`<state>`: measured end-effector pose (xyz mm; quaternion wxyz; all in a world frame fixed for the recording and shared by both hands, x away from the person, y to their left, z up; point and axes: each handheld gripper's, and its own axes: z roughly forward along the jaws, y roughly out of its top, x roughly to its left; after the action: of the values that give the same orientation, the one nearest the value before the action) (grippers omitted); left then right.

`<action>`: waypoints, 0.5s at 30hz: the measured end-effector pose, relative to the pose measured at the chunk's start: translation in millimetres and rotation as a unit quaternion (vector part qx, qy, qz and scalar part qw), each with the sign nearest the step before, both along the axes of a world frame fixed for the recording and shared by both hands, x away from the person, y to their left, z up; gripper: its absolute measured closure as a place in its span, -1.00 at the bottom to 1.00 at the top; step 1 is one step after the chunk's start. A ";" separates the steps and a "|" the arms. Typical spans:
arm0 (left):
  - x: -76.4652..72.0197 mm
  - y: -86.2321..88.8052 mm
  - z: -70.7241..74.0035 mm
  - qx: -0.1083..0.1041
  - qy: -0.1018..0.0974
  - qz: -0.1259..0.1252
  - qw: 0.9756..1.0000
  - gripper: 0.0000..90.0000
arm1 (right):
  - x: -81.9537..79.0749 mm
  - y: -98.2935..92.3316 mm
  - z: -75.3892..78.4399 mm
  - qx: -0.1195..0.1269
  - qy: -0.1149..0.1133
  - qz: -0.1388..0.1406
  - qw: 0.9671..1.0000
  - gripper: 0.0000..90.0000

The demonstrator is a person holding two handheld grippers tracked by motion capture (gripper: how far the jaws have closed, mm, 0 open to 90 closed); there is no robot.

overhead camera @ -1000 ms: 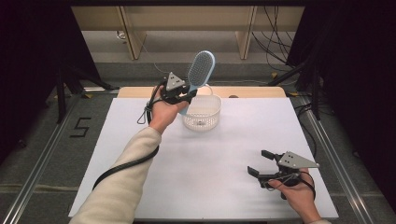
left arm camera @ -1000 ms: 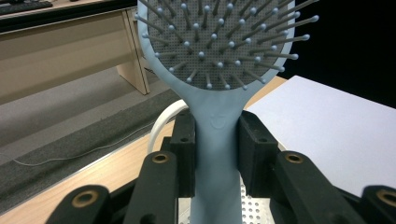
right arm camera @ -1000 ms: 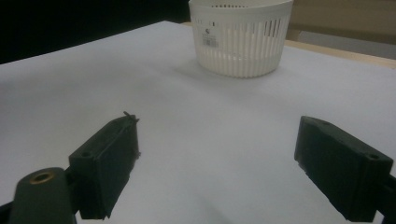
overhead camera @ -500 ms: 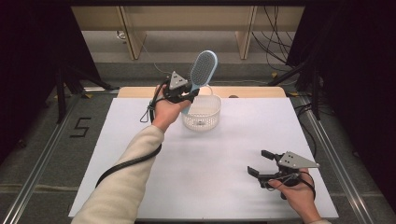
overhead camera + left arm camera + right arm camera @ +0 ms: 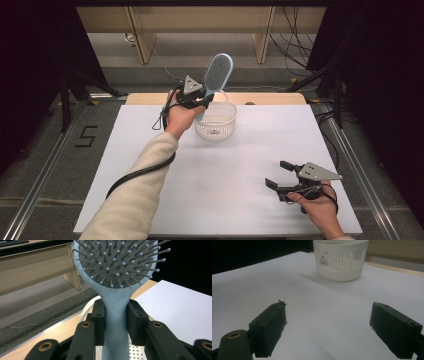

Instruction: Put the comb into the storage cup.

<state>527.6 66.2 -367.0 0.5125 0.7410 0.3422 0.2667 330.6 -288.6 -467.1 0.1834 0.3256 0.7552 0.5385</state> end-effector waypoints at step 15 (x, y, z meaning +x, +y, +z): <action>6.3 -5.2 -4.1 -0.007 0.002 0.002 1.000 0.56 | 0.6 -0.6 -0.3 -0.001 -0.005 0.001 1.000 -0.68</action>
<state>533.9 61.0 -371.1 0.5166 0.7373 0.3466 0.2635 331.1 -289.2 -467.4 0.1874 0.3222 0.7549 0.5396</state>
